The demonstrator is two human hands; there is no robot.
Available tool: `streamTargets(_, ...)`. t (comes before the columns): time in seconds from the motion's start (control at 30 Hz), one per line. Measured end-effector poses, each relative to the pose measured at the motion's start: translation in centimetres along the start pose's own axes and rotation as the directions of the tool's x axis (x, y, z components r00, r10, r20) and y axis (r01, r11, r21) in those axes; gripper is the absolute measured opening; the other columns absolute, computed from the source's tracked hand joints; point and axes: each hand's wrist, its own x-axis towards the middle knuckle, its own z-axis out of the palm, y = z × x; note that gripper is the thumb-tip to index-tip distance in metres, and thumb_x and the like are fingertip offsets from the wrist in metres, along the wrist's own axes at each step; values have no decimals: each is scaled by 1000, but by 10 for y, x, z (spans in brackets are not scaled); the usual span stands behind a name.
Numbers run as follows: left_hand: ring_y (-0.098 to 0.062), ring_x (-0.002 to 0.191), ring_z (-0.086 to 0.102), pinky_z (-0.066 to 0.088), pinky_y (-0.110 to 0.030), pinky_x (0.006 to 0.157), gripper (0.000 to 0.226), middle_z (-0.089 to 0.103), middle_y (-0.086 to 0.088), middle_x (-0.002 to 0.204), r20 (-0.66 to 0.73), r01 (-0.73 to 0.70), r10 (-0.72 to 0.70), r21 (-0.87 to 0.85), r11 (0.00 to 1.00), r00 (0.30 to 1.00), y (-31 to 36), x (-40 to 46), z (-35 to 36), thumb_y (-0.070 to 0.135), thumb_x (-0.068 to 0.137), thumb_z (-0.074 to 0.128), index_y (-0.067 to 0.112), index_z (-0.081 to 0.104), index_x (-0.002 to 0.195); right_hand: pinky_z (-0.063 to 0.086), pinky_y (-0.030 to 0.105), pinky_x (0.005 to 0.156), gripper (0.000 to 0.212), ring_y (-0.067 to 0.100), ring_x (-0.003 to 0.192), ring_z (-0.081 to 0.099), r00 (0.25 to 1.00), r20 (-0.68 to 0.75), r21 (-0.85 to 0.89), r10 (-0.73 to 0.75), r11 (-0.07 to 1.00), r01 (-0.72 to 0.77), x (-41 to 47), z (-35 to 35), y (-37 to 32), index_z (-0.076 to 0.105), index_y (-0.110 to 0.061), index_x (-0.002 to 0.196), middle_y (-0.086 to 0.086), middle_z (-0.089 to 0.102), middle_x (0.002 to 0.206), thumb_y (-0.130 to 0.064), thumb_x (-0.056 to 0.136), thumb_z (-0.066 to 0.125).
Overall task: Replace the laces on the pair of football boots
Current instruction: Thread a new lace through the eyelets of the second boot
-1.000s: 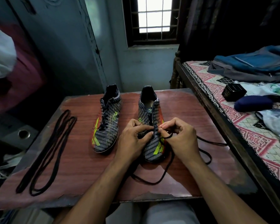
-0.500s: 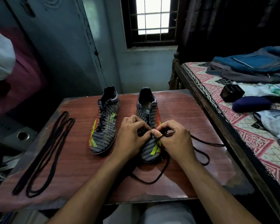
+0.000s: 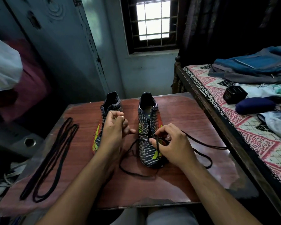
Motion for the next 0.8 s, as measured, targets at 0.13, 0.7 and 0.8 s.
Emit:
streamTargets(0.13,-8,63,46,43,-25,60,16,49,12,72,343,-394,206,685,613,917,14,17,-28,31,92,73,34,69,107,50,20,77,32,3,89,58,1000,9,-1,-6,1000,6,0,1,1,66,-31,93,-15,60,94,-56,76,75)
streamTargets(0.7,-4,46,38,34,-17,42,20,46,10,61,116,-158,129,299,941,985,46,7,-9,15,105,56,20,49,87,46,21,75,26,1,88,51,1000,28,-23,-2,1000,3,-2,-2,-3,64,-31,99,-20,53,95,-45,82,79)
streamTargets(0.8,5,73,61,49,-15,68,19,68,14,83,443,-439,110,767,468,890,53,19,-32,42,83,81,30,74,96,44,15,74,26,2,91,52,999,40,-23,-11,1000,12,-2,-1,-2,64,-32,99,-18,52,96,-47,83,78)
